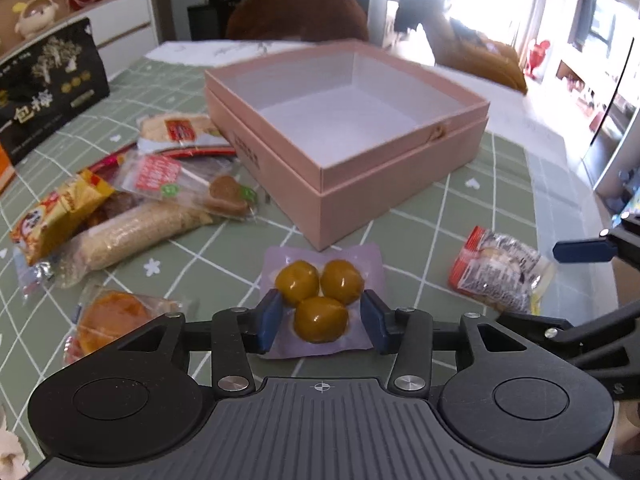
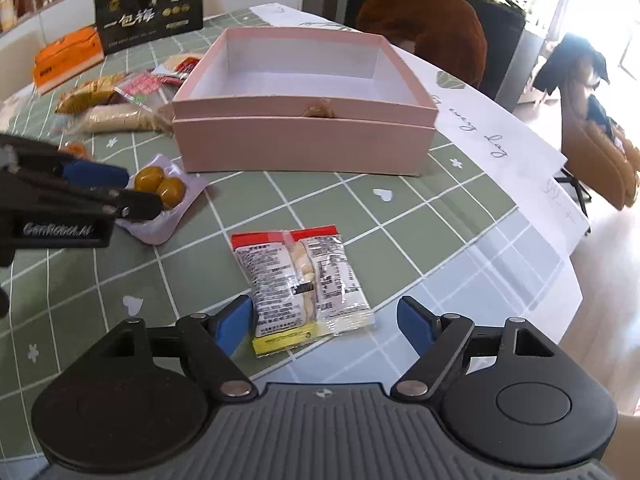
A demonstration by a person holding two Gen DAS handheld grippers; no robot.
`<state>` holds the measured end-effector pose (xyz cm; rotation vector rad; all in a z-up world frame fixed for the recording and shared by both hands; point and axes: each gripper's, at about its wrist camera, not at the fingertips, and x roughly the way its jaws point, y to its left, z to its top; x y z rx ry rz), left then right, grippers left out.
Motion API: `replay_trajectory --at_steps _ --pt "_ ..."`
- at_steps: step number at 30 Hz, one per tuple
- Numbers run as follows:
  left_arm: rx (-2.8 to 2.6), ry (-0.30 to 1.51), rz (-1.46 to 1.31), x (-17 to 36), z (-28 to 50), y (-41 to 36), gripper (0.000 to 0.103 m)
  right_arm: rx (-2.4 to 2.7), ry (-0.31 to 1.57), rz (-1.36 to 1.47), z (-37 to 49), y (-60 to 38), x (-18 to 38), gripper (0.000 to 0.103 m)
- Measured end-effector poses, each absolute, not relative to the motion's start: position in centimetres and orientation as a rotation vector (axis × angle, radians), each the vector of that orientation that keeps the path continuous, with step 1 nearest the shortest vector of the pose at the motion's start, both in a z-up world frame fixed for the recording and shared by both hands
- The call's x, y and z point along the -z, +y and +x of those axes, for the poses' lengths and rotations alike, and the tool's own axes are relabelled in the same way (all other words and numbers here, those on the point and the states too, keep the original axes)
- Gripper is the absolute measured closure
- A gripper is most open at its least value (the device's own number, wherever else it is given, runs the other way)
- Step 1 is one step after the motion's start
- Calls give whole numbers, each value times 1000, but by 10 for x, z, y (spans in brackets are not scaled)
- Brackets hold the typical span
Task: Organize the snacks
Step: 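Carry both held snacks over the open pink box, then open both tools to drop the chestnuts and packets into the box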
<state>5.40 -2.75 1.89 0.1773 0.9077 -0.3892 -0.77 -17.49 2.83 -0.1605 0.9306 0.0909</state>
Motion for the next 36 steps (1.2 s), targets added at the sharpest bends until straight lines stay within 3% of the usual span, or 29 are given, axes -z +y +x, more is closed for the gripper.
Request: replay_trajectory --at_steps 7,9,10,11,12,19,23,31,34,36 --pt "393 926 105 -17 62 -25 51 -147 917 -69 9 -181 -31 24" --pt "384 927 97 -17 58 -25 53 -160 951 -32 14 -184 -29 36" --pt "374 924 119 -18 55 -27 60 -170 958 -26 14 -185 -30 45" --pt "364 921 131 -19 52 -28 70 -175 955 -26 11 -186 -31 48" --pt "365 919 123 -20 47 -28 69 -180 951 -27 8 -187 -34 49" --pt "363 862 106 -22 -3 -38 70 -200 912 -17 -16 -202 -59 51" --pt "363 768 36 -52 -9 -38 70 -199 861 13 -13 -216 -84 52" --pt "340 531 -80 -140 87 -46 69 -225 614 -6 58 -222 -167 50" --pt "332 712 -181 -130 157 -44 70 -199 632 -7 104 -222 -165 28" --pt "340 766 -219 -120 173 -38 73 -164 670 -3 118 -223 -156 28"
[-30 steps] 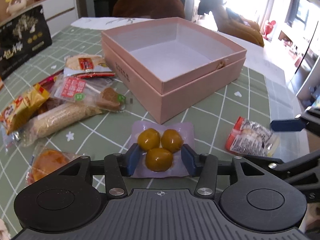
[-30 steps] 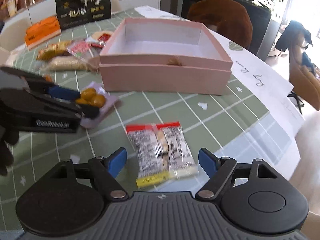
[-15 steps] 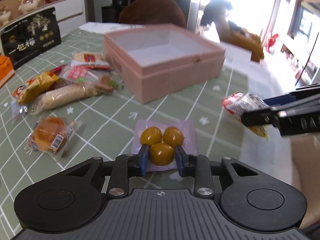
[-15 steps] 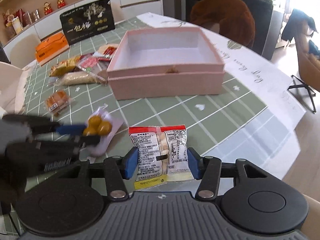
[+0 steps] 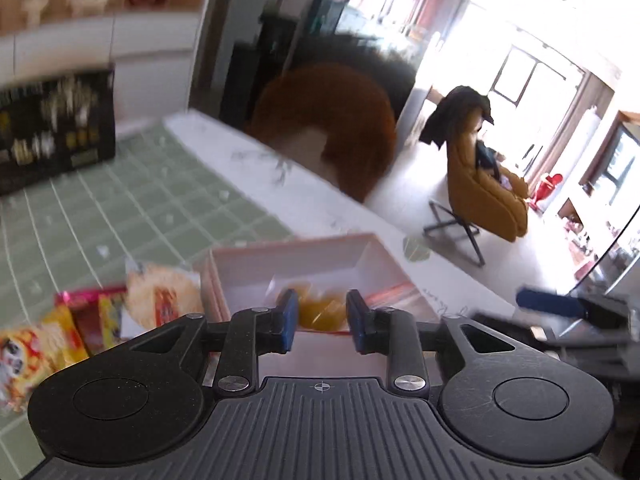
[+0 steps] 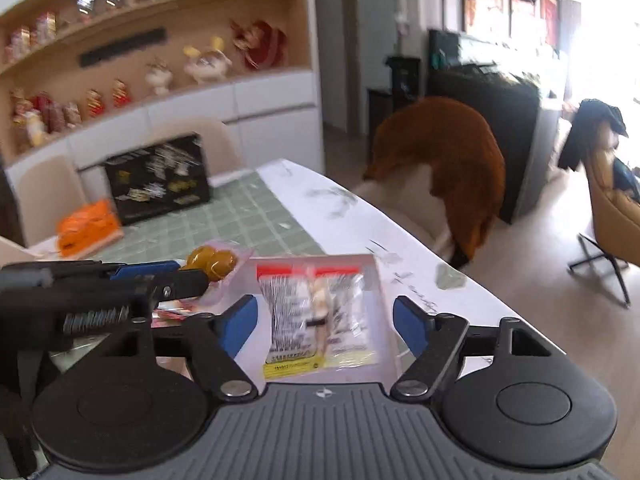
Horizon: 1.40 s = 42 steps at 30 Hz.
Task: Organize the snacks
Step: 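Open both tools to drop the chestnuts and packets into the box, then grasp the rice cracker stick with the left tool while the right tool grasps the hawthorn lollipop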
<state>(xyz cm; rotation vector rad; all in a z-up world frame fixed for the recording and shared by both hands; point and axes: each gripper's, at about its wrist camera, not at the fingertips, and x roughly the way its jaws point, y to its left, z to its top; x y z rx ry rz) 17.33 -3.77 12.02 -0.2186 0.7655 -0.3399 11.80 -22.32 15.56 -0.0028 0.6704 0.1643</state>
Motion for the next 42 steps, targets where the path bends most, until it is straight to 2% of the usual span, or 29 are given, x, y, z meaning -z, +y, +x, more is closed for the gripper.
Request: replay_trajectory --at_steps 13,22,35,36,37,38,39,42 --pt "14 881 -227 -73 85 68 73 -309 958 50 76 -174 -50 27" --pt "-79 936 -325 -54 44 113 73 -370 920 13 93 -106 -57 27" --pt "-47 918 -365 -47 37 130 73 -369 869 118 156 -20 -70 27" --pt "-42 921 -365 -46 36 129 73 -356 872 104 164 -13 -69 28" --pt "-37 921 -367 -46 35 128 73 -347 887 85 175 -6 -66 37" --pt "-30 920 -372 -46 34 128 73 -343 911 65 184 -2 -62 55" --pt "-24 919 -377 -45 34 127 73 -354 952 49 192 1 -56 60" --pt "-14 916 -397 -43 33 128 73 -385 997 57 188 -3 -51 60"
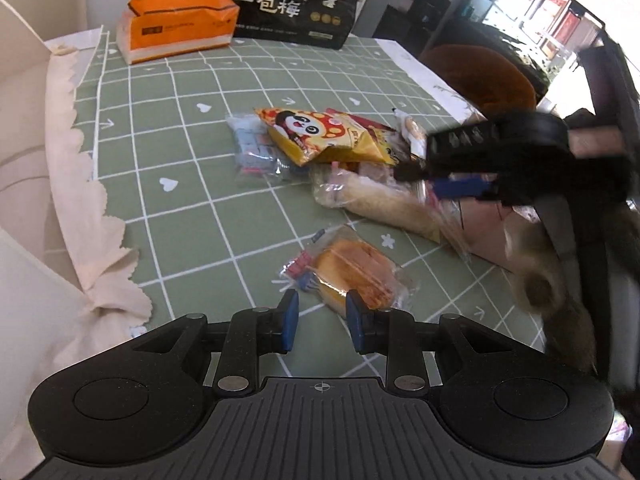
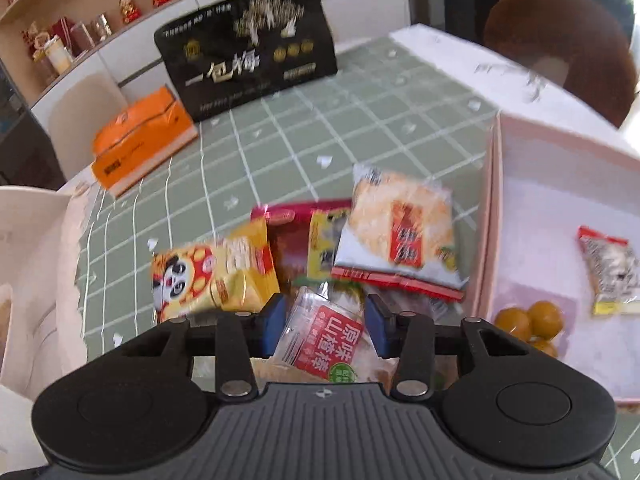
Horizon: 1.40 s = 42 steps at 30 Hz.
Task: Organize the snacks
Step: 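Grasp the rice cracker stick with the left tool while the right tool grasps the hawthorn lollipop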
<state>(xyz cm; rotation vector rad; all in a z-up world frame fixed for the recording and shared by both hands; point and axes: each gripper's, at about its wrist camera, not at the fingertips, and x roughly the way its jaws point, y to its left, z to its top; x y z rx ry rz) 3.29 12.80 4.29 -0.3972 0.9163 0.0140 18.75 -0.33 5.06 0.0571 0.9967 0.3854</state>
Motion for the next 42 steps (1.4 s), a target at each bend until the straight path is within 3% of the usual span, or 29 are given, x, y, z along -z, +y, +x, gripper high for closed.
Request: replay_trajectory --at_steps 9,12,15,18,23,29,42 --pt "28 907 -402 -46 37 119 73 -389 1049 60 124 -43 -38 62" --pt "33 803 -391 -63 39 121 73 -343 1052 30 104 -68 -31 62" --pt "71 735 -343 -80 67 123 73 -296 1039 1 88 -90 -26 62" --pt "134 787 -240 -74 117 118 73 -279 1044 8 81 -106 -28 61" --pt "189 898 -162 -48 161 115 74 -281 1020 94 79 -112 -41 42" --pt "300 968 -111 -41 124 96 74 -270 996 175 92 -101 -47 31" --pt "312 1014 30 -38 74 60 68 -202 1038 146 141 -46 -25 30"
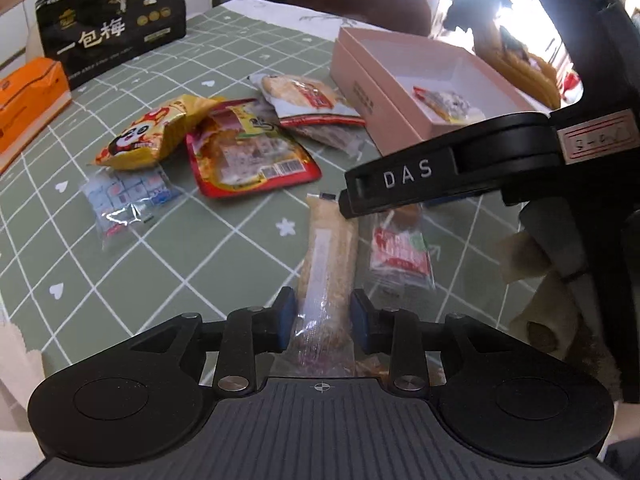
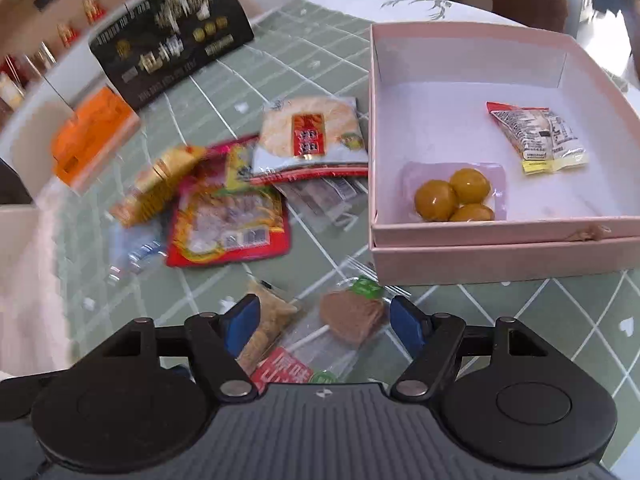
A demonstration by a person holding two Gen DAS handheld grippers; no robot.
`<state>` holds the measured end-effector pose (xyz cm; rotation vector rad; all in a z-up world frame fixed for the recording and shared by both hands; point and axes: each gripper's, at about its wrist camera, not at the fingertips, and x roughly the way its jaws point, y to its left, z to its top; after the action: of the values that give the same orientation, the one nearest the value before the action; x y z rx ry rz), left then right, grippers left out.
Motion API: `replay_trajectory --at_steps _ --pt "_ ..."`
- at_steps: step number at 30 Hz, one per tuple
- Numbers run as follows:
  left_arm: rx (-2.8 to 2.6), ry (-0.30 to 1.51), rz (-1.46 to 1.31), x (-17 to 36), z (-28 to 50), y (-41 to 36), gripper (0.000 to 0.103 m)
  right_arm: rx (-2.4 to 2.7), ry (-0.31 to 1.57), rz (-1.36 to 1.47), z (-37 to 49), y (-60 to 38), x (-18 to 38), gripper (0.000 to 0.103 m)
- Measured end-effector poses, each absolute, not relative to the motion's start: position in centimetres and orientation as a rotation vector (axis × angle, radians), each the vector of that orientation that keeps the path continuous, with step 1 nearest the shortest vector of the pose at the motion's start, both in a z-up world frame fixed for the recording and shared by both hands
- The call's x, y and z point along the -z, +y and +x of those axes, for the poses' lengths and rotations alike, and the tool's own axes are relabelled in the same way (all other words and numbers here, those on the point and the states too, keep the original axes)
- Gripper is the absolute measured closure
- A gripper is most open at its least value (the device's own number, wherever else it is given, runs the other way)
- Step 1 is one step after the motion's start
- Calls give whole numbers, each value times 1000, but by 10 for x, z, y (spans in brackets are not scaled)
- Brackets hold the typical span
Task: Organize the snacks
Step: 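Grasp the rice cracker stick with the left tool while the right tool grasps the hawthorn lollipop, then lift both held snacks and carry them toward the pink box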
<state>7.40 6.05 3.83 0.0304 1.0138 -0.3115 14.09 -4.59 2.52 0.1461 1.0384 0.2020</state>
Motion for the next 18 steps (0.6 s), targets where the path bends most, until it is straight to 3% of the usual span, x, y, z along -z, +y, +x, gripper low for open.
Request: replay_trajectory --at_steps 2,3,4,15,18 --pt "310 1026 29 -36 74 58 67 -213 1022 105 134 -47 -27 40" --pt "314 1037 23 -35 74 57 67 -202 1015 71 130 -49 -28 49" --pt "314 1043 20 -33 74 56 67 -187 1020 29 126 -52 -26 64" --pt "324 1055 -33 -31 61 38 67 -211 1017 -38 78 -112 -24 64" --pt "321 1053 -42 -31 54 26 67 -220 1013 -47 73 -117 -22 60"
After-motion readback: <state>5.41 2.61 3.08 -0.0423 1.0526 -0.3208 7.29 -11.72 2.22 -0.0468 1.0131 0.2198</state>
